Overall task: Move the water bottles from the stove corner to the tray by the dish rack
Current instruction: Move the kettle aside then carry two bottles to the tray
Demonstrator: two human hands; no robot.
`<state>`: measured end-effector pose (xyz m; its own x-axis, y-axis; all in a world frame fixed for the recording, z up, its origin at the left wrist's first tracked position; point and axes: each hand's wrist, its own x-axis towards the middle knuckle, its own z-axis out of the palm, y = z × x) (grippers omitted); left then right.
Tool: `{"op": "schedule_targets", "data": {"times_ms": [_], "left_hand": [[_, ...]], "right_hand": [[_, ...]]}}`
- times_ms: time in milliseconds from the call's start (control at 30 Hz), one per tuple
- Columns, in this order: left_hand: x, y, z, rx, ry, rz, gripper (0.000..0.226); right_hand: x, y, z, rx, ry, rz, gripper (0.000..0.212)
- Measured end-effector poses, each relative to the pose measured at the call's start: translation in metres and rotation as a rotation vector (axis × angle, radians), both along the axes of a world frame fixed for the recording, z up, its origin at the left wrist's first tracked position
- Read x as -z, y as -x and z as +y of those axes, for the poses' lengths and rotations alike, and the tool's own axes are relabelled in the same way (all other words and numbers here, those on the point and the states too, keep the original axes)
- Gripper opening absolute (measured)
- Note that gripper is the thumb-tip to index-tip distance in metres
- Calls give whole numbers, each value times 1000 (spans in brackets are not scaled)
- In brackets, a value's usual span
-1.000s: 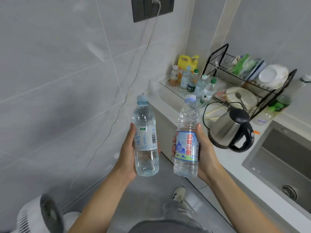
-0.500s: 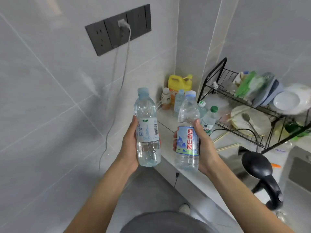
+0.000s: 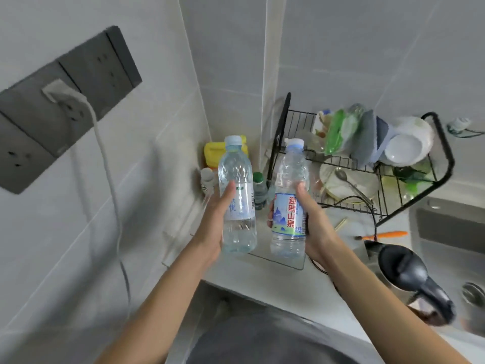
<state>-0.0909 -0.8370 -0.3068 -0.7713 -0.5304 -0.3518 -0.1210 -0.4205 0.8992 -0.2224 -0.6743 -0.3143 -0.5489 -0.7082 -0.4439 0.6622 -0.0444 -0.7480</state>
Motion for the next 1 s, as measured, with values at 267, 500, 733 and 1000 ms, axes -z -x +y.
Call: {"op": "schedule_targets", "data": {"times_ms": [267,500,733,1000], "left_hand": [[36,46,-29,168,165,-34,48],[73,62,-28,246,413,-164,26],[107,65,-33,409,712,-318,52],[120,68,-22,582,856,-371,67]], "right_hand": [[31,15,2,265,-116,31,79],[52,22,21,186,-186,319,38],[84,20,28,7,-471,632,67],[103,7,16,-320,-881,1145,66]]}}
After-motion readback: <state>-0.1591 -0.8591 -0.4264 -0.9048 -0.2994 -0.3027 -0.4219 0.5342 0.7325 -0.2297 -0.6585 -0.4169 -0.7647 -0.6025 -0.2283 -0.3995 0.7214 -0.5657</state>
